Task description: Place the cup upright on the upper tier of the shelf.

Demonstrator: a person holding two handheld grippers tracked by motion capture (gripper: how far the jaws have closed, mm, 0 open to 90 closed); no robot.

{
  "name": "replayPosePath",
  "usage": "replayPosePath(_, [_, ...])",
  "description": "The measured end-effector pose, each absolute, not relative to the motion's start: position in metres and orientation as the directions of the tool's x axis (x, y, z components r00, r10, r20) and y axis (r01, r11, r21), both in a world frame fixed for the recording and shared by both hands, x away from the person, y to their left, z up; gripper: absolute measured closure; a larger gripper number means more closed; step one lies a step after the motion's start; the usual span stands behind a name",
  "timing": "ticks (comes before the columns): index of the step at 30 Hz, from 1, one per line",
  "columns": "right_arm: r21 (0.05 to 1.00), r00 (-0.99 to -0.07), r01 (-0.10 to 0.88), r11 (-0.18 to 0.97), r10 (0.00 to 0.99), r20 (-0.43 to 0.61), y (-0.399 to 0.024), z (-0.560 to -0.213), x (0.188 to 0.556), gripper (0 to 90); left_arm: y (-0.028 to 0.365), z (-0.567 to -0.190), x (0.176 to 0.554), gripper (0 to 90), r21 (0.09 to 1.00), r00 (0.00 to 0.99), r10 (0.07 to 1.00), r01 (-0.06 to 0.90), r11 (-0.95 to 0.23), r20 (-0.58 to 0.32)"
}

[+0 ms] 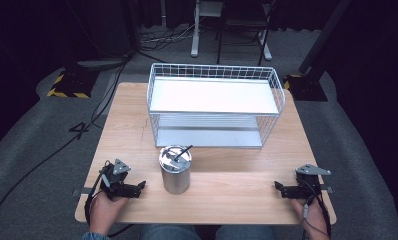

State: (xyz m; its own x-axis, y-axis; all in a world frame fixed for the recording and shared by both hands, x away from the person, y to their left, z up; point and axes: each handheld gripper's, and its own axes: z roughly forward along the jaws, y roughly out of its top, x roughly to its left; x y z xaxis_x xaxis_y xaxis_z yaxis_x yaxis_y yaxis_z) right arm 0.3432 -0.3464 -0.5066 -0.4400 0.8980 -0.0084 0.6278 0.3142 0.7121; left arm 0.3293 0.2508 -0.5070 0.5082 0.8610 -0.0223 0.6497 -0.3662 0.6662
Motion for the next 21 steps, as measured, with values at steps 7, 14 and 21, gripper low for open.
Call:
replayPosePath(7, [0.712, -0.441, 0.627, 0.315, 0.898, -0.008, -0.346, -0.507, 0.344, 0.0, 0.251, -0.507, 0.329, 0.0, 0.666, 0.503, 0.864, 0.651, -0.363, -0.020])
replayPosePath(14, [0.712, -0.439, 0.628, 0.314, 0.898, -0.008, -0.346, -0.507, 0.344, 0.0, 0.251, -0.506, 0.326, 0.0, 0.676, 0.503, 0.864, 0.642, -0.362, -0.015])
replayPosePath(21, [0.712, -0.438, 0.628, 0.314, 0.899, -0.010, -0.346, -0.507, 0.344, 0.0, 0.255, -0.497, 0.318, 0.0, 0.716, 0.501, 0.864, 0.621, -0.318, -0.050])
